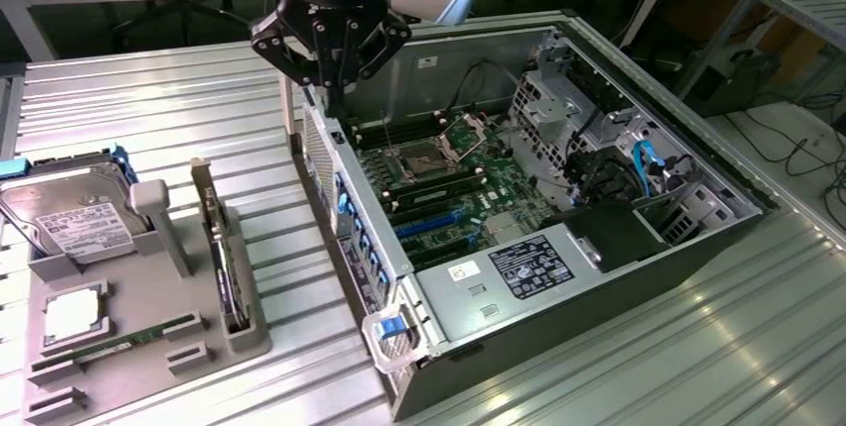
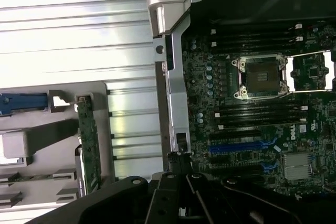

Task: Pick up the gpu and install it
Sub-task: 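Reach for the gpu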

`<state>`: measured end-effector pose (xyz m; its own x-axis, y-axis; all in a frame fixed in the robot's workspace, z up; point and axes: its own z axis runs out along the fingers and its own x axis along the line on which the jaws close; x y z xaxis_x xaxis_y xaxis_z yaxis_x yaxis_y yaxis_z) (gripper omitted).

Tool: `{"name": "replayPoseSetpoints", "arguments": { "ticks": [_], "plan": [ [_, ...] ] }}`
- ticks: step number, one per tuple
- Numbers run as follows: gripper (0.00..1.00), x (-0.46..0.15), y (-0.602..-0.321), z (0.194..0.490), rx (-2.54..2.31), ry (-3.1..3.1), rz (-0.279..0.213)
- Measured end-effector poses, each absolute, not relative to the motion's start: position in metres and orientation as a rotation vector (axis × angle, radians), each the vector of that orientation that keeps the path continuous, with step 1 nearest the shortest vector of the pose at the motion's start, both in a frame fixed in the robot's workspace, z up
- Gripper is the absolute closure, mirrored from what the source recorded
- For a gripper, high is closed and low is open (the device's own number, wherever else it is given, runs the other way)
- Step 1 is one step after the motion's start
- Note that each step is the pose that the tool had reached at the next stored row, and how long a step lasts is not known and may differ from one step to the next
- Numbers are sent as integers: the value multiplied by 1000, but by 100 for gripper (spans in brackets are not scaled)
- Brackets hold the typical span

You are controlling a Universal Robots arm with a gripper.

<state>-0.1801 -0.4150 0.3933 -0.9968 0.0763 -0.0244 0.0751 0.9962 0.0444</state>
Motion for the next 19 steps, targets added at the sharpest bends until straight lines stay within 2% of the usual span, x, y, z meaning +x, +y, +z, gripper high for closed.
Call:
{"name": "replayPoseSetpoints", "arguments": {
  "ticks": [19],
  "plan": [
    [89, -201, -430, 393, 118, 3113, 68]
  ]
}}
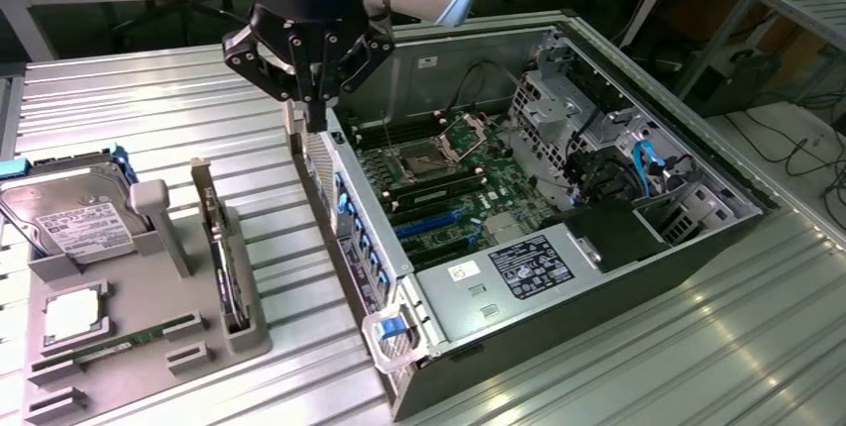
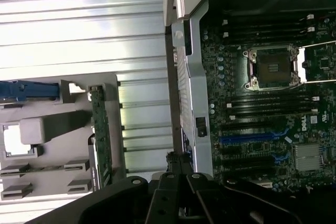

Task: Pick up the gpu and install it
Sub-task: 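Reach for the gpu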

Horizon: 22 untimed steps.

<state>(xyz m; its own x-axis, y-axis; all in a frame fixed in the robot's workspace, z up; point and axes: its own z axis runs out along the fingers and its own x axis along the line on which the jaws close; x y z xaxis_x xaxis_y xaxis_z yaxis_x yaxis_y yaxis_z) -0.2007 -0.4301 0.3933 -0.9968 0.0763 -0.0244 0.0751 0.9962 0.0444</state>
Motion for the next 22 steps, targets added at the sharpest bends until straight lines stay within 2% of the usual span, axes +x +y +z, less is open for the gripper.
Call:
{"name": "replayPoseSetpoints", "arguments": {
  "ticks": [22],
  "plan": [
    [89, -220, -448, 393, 118, 3113, 68]
  ]
}}
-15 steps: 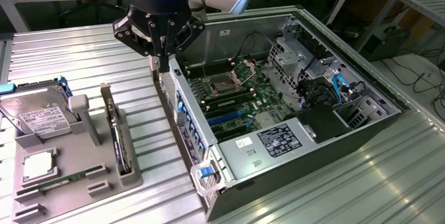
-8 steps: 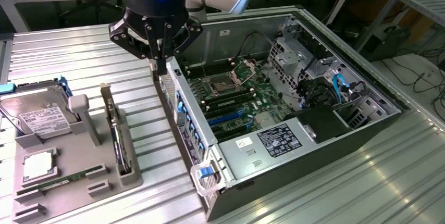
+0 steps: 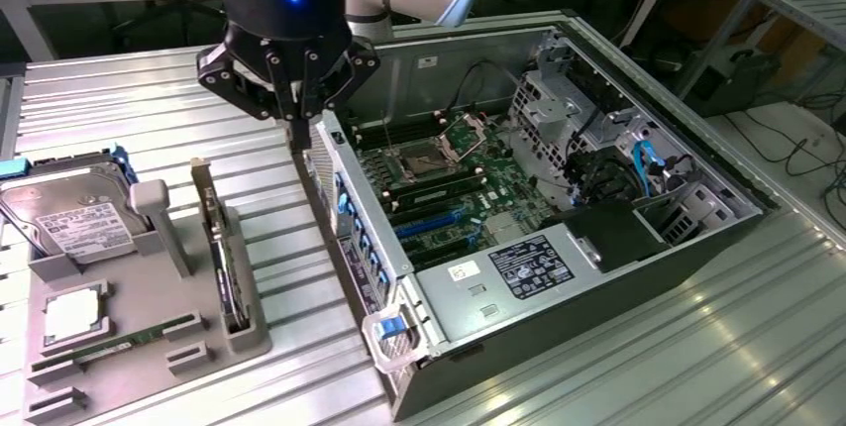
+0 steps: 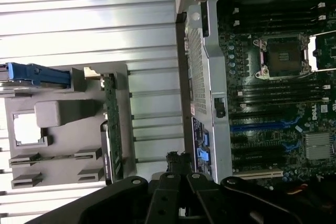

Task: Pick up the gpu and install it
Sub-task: 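Reach for the gpu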

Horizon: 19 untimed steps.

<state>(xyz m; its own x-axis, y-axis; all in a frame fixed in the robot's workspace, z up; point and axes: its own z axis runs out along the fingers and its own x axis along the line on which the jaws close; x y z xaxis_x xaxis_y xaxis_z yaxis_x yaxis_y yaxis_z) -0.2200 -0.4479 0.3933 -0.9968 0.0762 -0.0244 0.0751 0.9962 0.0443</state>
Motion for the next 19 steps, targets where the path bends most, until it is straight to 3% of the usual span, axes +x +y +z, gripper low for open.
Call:
{"name": "replayPoseSetpoints", "arguments": {
  "ticks": [19],
  "plan": [
    [89, -236, -465, 393, 118, 3112, 68]
  ]
}}
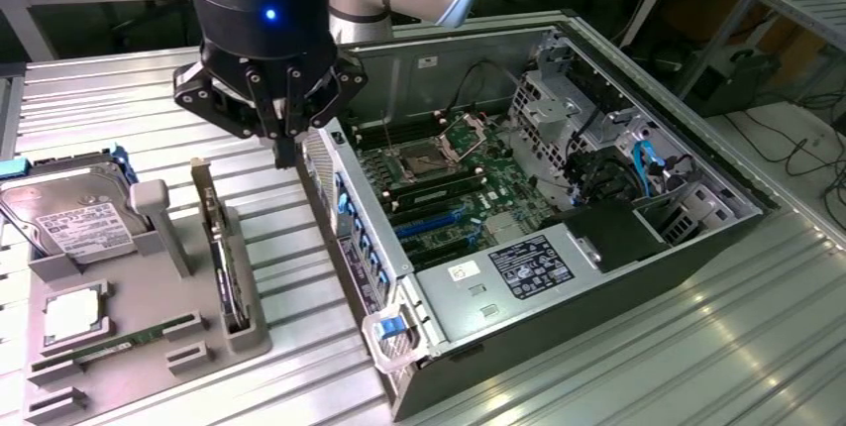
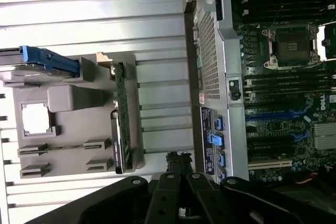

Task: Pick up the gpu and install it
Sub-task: 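Reach for the gpu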

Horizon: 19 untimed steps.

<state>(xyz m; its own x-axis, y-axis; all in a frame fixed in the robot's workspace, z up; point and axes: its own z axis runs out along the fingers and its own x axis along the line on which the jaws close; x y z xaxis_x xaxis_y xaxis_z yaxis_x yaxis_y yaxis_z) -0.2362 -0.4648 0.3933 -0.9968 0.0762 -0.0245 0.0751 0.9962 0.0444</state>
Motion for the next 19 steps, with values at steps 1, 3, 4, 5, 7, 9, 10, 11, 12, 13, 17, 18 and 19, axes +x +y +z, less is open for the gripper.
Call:
{"name": "replayPoseSetpoints", "arguments": {
  "ticks": [1, 3, 4, 5, 7, 9, 10, 11, 12, 13, 17, 18, 19],
  "plan": [
    [89, -237, -466, 393, 118, 3112, 68],
    [89, -242, -469, 393, 118, 3113, 68],
    [89, -244, -469, 393, 118, 3113, 68],
    [89, -245, -469, 393, 118, 3113, 68],
    [89, -250, -467, 393, 118, 3112, 68],
    [89, -255, -464, 393, 118, 3112, 68],
    [89, -257, -464, 393, 118, 3113, 68],
    [89, -259, -463, 393, 118, 3113, 68],
    [89, -261, -463, 393, 118, 3112, 68],
    [89, -264, -463, 392, 118, 3113, 68],
    [89, -275, -463, 392, 118, 3113, 68],
    [89, -280, -463, 392, 118, 3113, 68],
    [89, -283, -463, 392, 118, 3113, 68]
  ]
}}
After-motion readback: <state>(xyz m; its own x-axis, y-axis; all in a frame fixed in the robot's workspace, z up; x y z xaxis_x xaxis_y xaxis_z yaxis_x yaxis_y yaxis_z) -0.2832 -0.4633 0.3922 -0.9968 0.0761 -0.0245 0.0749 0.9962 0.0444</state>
